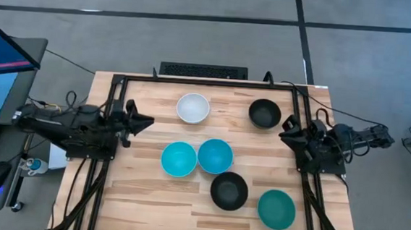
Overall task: Nest bowls inside each other
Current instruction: Stack the top black bowl on top of the blue bowl
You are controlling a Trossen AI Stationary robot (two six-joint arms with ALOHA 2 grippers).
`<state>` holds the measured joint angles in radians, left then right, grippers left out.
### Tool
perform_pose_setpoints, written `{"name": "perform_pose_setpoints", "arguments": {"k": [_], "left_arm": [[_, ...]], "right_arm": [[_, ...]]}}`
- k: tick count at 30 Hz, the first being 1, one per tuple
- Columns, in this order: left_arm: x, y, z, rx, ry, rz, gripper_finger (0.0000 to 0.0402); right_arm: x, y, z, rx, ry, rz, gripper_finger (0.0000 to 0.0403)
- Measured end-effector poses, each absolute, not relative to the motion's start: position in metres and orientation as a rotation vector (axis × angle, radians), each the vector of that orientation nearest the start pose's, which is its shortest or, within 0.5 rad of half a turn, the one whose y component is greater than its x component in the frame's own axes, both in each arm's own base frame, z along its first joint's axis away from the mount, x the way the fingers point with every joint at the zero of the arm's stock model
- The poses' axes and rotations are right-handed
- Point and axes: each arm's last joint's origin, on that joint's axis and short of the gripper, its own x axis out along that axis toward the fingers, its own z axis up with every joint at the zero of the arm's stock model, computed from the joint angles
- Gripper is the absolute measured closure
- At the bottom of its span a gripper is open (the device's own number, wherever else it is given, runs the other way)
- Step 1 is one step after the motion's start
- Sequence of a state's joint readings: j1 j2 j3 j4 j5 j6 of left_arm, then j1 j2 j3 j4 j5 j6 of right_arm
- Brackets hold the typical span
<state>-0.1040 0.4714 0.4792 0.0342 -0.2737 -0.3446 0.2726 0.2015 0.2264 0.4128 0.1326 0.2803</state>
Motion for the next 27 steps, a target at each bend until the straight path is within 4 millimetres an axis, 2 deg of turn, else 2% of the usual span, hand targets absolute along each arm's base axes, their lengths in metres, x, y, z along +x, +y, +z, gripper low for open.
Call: {"name": "perform_pose_setpoints", "arguments": {"k": [5, 10, 14, 17, 21, 27], "left_arm": [[0.146, -0.007, 0.335, -0.185, 0.065, 0.183, 0.0347], [0.155, -0.006, 0.381, -0.092, 0.08, 0.264, 0.0347], [0.153, -0.004, 0.401, -0.077, 0.116, 0.317, 0.0347], [0.153, -0.002, 0.403, -0.087, 0.182, 0.331, 0.0347], [0.158, 0.0, 0.396, -0.079, 0.267, 0.348, 0.0347], [0.175, 0.005, 0.386, -0.039, 0.345, 0.333, 0.0347]], "right_arm": [[0.097, 0.023, 0.309, 0.302, -0.379, 0.183, 0.031], [0.108, 0.026, 0.342, 0.18, -0.132, 0.151, 0.031], [0.116, 0.028, 0.362, 0.143, 0.038, 0.138, 0.031], [0.119, 0.029, 0.378, 0.131, 0.098, 0.134, 0.031], [0.124, 0.03, 0.392, 0.109, 0.206, 0.123, 0.031], [0.141, 0.029, 0.392, 0.08, 0.412, 0.062, 0.031]]}}
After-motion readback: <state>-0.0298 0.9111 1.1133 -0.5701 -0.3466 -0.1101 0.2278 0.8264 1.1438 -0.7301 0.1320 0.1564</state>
